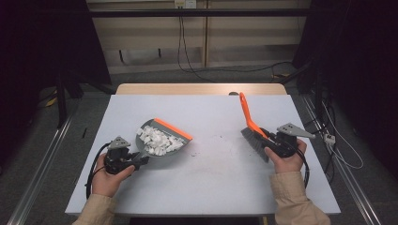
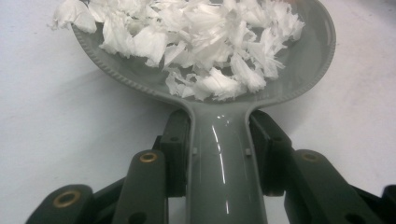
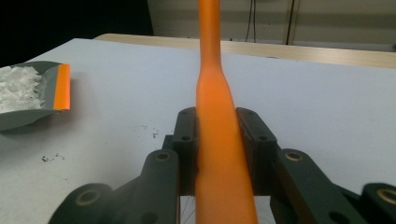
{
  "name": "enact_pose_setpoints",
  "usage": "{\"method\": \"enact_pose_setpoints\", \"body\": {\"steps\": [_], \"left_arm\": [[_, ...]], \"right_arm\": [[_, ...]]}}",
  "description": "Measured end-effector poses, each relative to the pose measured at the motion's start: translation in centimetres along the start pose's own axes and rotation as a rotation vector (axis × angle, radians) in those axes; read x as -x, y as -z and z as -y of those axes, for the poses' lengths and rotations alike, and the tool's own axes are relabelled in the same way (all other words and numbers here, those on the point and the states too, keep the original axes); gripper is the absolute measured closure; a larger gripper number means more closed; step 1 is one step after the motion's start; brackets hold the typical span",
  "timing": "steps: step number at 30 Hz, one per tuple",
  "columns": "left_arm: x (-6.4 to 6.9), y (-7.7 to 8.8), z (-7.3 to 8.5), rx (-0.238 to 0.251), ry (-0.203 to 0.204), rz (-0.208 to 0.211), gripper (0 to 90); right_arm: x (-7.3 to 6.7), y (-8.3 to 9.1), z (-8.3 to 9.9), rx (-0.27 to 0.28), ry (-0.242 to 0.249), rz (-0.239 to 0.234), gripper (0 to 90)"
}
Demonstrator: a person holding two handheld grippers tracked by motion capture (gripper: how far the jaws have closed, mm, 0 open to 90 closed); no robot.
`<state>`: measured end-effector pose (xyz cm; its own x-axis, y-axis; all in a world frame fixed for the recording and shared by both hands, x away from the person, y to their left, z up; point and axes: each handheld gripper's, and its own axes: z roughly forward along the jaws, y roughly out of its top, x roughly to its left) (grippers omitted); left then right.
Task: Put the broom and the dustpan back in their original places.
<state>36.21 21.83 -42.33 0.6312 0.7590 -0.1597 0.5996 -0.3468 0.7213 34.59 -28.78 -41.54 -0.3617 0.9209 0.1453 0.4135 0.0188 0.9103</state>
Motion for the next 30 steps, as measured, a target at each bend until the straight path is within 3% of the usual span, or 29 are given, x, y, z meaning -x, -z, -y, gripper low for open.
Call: {"method": "enact_pose_setpoints", "body": {"steps": [17, 30], "left_arm": [[-1.5, 0.0, 0.4, 0.018, 0.070, -0.059, 62.3], [-1.8, -0.5, 0.6, 0.010, 0.080, -0.103, 62.2]], "right_arm": [[2.4, 1.9, 0.7, 0.021, -0.026, 0.098, 71.4], [3.4, 2.1, 1.5, -0.011, -0.021, 0.128, 71.4]]}}
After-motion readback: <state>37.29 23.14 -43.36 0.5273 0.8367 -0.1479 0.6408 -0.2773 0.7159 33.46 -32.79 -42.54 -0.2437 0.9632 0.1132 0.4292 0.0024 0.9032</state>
